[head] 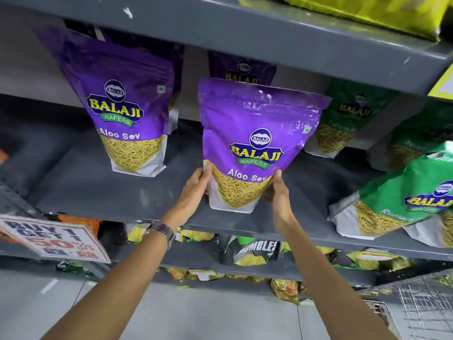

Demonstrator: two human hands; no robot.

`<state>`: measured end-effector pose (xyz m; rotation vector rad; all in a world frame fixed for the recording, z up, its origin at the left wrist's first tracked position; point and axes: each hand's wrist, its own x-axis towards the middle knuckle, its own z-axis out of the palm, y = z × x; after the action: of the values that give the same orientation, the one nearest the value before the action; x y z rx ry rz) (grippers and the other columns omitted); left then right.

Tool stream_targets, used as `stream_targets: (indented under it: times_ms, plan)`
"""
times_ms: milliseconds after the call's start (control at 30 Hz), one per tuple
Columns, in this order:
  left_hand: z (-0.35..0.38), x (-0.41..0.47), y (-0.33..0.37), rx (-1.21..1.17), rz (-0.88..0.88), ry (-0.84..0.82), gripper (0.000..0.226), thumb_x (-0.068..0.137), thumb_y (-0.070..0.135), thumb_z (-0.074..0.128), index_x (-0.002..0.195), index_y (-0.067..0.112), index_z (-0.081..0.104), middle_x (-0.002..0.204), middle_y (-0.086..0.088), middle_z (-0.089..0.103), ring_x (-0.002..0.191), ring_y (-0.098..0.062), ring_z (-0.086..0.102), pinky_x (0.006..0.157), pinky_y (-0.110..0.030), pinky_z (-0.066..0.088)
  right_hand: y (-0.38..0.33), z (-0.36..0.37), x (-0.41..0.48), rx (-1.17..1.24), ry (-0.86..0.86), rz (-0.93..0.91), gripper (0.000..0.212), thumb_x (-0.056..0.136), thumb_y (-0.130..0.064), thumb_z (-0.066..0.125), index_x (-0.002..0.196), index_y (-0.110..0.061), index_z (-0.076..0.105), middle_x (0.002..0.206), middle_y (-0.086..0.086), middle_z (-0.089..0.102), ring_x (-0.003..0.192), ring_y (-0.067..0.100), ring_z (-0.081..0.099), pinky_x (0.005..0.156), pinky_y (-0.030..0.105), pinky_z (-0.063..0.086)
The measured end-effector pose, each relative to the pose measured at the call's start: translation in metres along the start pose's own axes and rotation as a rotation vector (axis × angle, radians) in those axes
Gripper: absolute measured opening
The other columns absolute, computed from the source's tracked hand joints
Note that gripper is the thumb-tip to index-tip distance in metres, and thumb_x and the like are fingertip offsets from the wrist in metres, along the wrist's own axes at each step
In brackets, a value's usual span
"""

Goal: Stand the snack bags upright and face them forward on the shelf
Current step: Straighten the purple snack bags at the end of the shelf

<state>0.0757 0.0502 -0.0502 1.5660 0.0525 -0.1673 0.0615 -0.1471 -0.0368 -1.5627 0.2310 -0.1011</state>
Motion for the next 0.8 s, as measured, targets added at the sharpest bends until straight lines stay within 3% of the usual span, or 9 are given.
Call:
stream_targets:
  times_ms: [133,333,533,600,700,733,800]
  plan:
    - [-0.001,-0.017,-0.003,0.001,0.0,-0.019,0.07,0.057,0.091,0.041,0.093,0.033,0.059,0.107,0.002,0.063,0.116,-0.024,0.057,0.104,-0.049,0.042,0.001,-0.002,-0.018,-0.005,0.003,0.011,0.04,0.096,-0.05,0.03,0.097,-0.032,0.065,0.094,-0.016,0.072,0.088,0.003,0.064,0.076,0.021,0.047]
    - [0.0,-0.032,-0.005,-0.009,0.015,-0.018,0.052,0.061,0.085,0.041,0.088,0.044,0.059,0.106,0.006,0.063,0.115,-0.02,0.057,0.104,-0.048,0.042,0.002,-0.003,-0.034,-0.005,0.006,0.011,0.039,0.095,-0.053,0.029,0.098,-0.036,0.064,0.092,-0.022,0.073,0.087,-0.005,0.066,0.071,0.012,0.047]
    - [0.0,-0.036,-0.001,-0.013,0.018,-0.041,0.048,0.069,0.081,0.039,0.094,0.044,0.058,0.106,0.017,0.063,0.109,-0.006,0.057,0.105,-0.044,0.042,-0.008,0.007,-0.045,0.072,0.065,0.028,0.036,0.097,-0.048,0.031,0.1,-0.032,0.063,0.1,-0.015,0.07,0.101,0.009,0.062,0.081,0.023,0.045]
    - [-0.002,-0.038,0.001,-0.033,0.035,-0.05,0.051,0.073,0.077,0.04,0.105,0.041,0.058,0.116,0.013,0.063,0.114,-0.008,0.055,0.107,-0.044,0.04,-0.008,0.014,-0.052,0.15,0.202,-0.038,0.029,0.097,-0.041,0.038,0.106,-0.025,0.061,0.104,-0.009,0.067,0.101,0.009,0.06,0.086,0.026,0.044]
    - [-0.01,-0.044,0.002,-0.159,0.152,0.114,0.055,0.079,0.057,0.047,0.125,0.028,0.053,0.136,0.0,0.055,0.125,-0.009,0.05,0.11,-0.038,0.037,-0.001,0.038,-0.084,0.21,0.689,-0.266,0.017,0.094,-0.024,0.053,0.109,-0.018,0.056,0.105,-0.003,0.061,0.099,0.008,0.057,0.09,0.024,0.043]
    - [-0.018,-0.048,0.004,-0.222,0.235,0.217,0.044,0.082,0.049,0.051,0.123,0.032,0.055,0.138,-0.001,0.053,0.125,-0.007,0.05,0.109,-0.032,0.039,0.003,0.052,-0.099,0.197,0.746,-0.333,0.014,0.091,-0.021,0.055,0.105,-0.021,0.056,0.102,-0.004,0.06,0.096,0.007,0.056,0.087,0.02,0.043]
    - [-0.044,-0.05,0.012,-0.337,0.385,0.473,0.024,0.088,0.031,0.058,0.109,0.042,0.06,0.136,-0.002,0.053,0.122,-0.007,0.052,0.105,-0.026,0.041,0.012,0.087,-0.127,0.112,0.571,-0.439,0.011,0.086,-0.021,0.057,0.096,-0.025,0.057,0.092,-0.012,0.06,0.087,0.002,0.056,0.078,0.013,0.043]
